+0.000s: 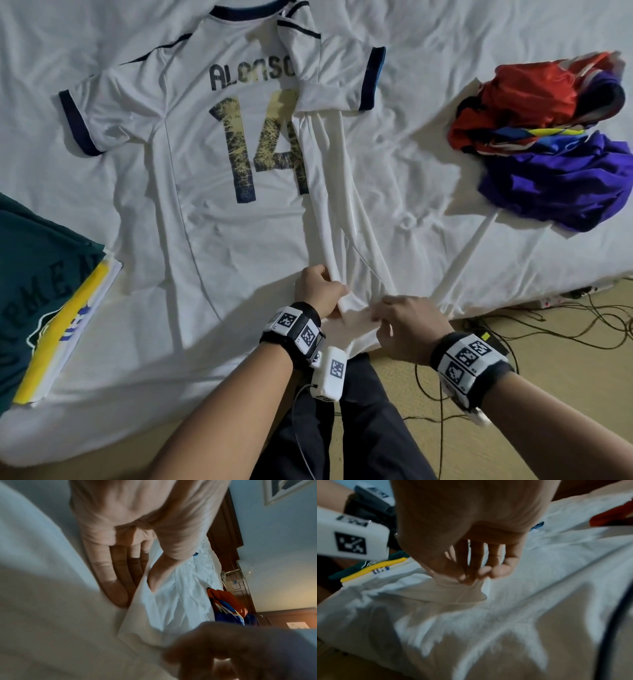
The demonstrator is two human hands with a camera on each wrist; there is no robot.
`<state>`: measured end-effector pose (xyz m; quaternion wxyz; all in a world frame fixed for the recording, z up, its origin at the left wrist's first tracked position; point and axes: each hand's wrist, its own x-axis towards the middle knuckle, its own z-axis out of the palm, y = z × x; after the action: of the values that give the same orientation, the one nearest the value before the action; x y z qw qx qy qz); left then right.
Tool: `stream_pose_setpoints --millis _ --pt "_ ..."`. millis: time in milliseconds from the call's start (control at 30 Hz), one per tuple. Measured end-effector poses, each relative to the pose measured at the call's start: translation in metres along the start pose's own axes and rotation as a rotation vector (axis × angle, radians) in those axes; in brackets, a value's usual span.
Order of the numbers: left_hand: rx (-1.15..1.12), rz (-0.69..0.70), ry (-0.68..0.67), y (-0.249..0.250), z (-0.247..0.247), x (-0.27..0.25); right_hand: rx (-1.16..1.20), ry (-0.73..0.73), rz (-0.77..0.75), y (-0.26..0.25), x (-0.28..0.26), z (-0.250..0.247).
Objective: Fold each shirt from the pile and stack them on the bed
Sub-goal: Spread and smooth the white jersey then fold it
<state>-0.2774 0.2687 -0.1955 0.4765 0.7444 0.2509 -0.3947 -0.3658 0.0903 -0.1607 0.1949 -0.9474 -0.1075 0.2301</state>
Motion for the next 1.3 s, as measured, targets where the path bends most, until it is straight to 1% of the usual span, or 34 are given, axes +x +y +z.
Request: stream_pose_setpoints --millis 67,100,133,167,233,267,333,400,433,500,533,600,633,667,700,733,767,800,833,867,900,933,967,1000,1033,1067,1100,1133,1167,1200,1233,1267,1300 --pt "0.054 0.021 0.001 0.004 -0.002 -0.007 0.112 0.191 0.038 -0.002 0.005 -0.006" --pt "0.056 0.018 -0.001 0.005 -0.003 -0.009 0.124 0.293 0.074 -0.002 0.011 -0.009" --pt "0.056 0.005 0.003 0.007 -0.004 -0.010 0.116 0.343 0.127 -0.002 0.018 -0.009" --pt "0.064 -0.002 0.009 0.007 -0.005 -0.011 0.103 0.325 0.190 0.000 0.025 -0.008" --pt "0.103 0.003 0.016 0.006 -0.007 -0.011 0.065 0.182 0.319 0.003 0.035 -0.005" --pt "0.114 0.004 0.009 0.006 -0.008 -0.011 0.062 0.134 0.383 0.005 0.039 -0.004" --pt "0.136 0.026 0.025 0.011 -0.009 -0.011 0.156 0.130 0.523 0.007 0.048 -0.004" --pt "0.192 0.068 0.092 0.017 -0.009 -0.007 0.325 0.164 0.666 0.006 0.062 -0.008" --pt "0.219 0.096 0.126 0.018 -0.009 -0.004 0.371 0.166 0.726 0.005 0.070 -0.010" --pt "0.277 0.123 0.173 0.018 -0.007 0.003 0.348 0.132 0.804 0.004 0.080 -0.013" --pt "0.318 0.109 0.185 0.017 -0.007 0.005 0.300 0.111 0.820 0.004 0.082 -0.014" --pt "0.450 0.094 0.185 0.016 -0.011 0.004 0.206 0.109 0.809 0.005 0.083 -0.014" --pt "0.542 0.115 0.201 0.018 -0.013 0.002 0.165 0.139 0.778 0.005 0.082 -0.014" --pt "0.636 0.159 0.245 0.020 -0.013 0.001 0.123 0.198 0.726 0.004 0.081 -0.013" --pt "0.718 0.236 0.301 0.023 -0.013 0.002 0.095 0.269 0.647 0.002 0.081 -0.012" --pt "0.794 0.344 0.356 0.027 -0.011 0.005 0.079 0.317 0.545 0.000 0.083 -0.011" --pt "0.856 0.468 0.366 0.030 -0.007 0.010 0.056 0.314 0.427 -0.002 0.087 -0.009" --pt "0.931 0.574 0.320 0.034 -0.005 0.018 0.022 0.260 0.306 -0.002 0.092 -0.007" --pt "1.020 0.654 0.236 0.037 -0.003 0.027 -0.024 0.189 0.202 0.002 0.096 -0.003" --pt "1.110 0.686 0.153 0.038 -0.003 0.038 -0.076 0.111 0.141 0.009 0.099 0.001" --pt "1.195 0.678 0.090 0.036 -0.007 0.049 -0.125 0.044 0.133 0.018 0.100 0.005" --pt "1.253 0.664 0.072 0.032 -0.014 0.059 -0.154 0.004 0.162 0.027 0.098 0.008" --pt "1.268 0.640 0.097 0.027 -0.023 0.066 -0.162 -0.007 0.220 0.036 0.096 0.011" --pt "1.245 0.602 0.154 0.023 -0.033 0.070 -0.148 0.003 0.295 0.041 0.095 0.010" --pt "1.194 0.569 0.225 0.022 -0.039 0.072 -0.123 0.033 0.373 0.043 0.094 0.008" --pt "1.135 0.564 0.291 0.022 -0.042 0.072 -0.091 0.075 0.428 0.040 0.096 0.005" --pt "1.100 0.599 0.320 0.024 -0.040 0.072 -0.073 0.113 0.427 0.036 0.099 0.002" --pt "1.097 0.674 0.312 0.027 -0.034 0.072 -0.080 0.130 0.363 0.033 0.104 0.000" --pt "1.117 0.759 0.282 0.028 -0.028 0.074 -0.113 0.119 0.262 0.031 0.108 -0.001" --pt "1.153 0.812 0.251 0.029 -0.024 0.076 -0.150 0.082 0.165 0.032 0.112 0.000" --pt "1.192 0.802 0.221 0.030 -0.024 0.080 -0.164 0.028 0.109 0.035 0.115 0.002" --pt "1.221 0.744 0.202 0.030 -0.027 0.083 -0.152 -0.032 0.123 0.040 0.116 0.001" --pt "1.226 0.674 0.200 0.026 -0.033 0.086 -0.126 -0.064 0.179 0.045 0.117 0.000"
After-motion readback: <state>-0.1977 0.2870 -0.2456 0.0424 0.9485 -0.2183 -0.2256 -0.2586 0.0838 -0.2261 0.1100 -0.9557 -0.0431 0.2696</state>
